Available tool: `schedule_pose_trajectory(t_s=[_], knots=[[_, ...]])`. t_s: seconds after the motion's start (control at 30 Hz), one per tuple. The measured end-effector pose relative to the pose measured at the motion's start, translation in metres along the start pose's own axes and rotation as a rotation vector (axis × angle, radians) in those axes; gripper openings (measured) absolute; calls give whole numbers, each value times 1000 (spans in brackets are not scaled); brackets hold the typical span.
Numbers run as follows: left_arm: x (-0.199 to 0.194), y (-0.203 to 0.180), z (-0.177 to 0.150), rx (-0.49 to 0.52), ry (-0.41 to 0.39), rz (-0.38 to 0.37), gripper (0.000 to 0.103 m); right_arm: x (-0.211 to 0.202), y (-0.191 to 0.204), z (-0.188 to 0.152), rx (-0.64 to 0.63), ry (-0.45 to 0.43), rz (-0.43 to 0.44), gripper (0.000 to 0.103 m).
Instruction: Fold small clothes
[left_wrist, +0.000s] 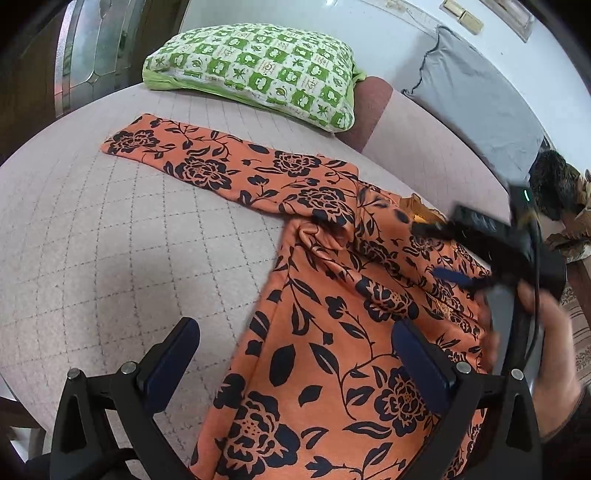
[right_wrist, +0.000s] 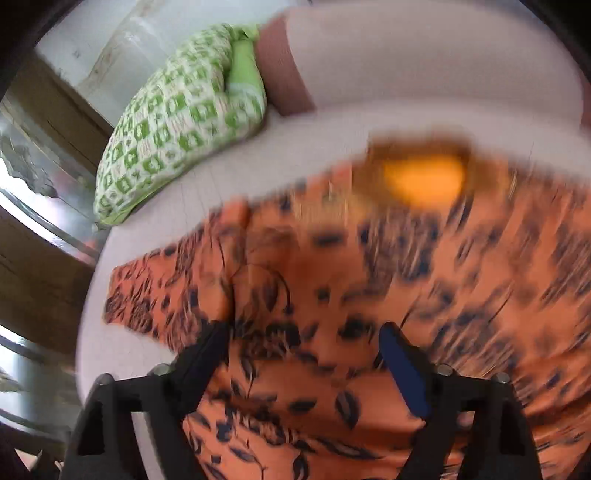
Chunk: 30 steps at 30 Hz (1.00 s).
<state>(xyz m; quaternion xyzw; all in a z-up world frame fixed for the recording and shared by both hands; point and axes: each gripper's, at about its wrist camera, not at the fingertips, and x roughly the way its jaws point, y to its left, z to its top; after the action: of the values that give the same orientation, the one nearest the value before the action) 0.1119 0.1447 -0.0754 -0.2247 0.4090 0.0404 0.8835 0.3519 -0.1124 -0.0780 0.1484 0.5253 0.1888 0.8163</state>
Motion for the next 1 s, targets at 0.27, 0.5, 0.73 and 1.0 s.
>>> schedule_pose_trajectory(t_s=[0.27,0.5,0.73,1.0], knots=[[2,-12,-5,45,-4,9,103,-98,-100,-4,125,-176,-87,87],[14,-27,-13,102,9,40,103,-159,-245,-10,376,-255,-297,86],[29,-45,-25,193,38,67,103,-146,-280,1,361,-187,-224,61],[39,-51,-31,224,58,79,103,-107,-286,-1,373,-114,-180,14]])
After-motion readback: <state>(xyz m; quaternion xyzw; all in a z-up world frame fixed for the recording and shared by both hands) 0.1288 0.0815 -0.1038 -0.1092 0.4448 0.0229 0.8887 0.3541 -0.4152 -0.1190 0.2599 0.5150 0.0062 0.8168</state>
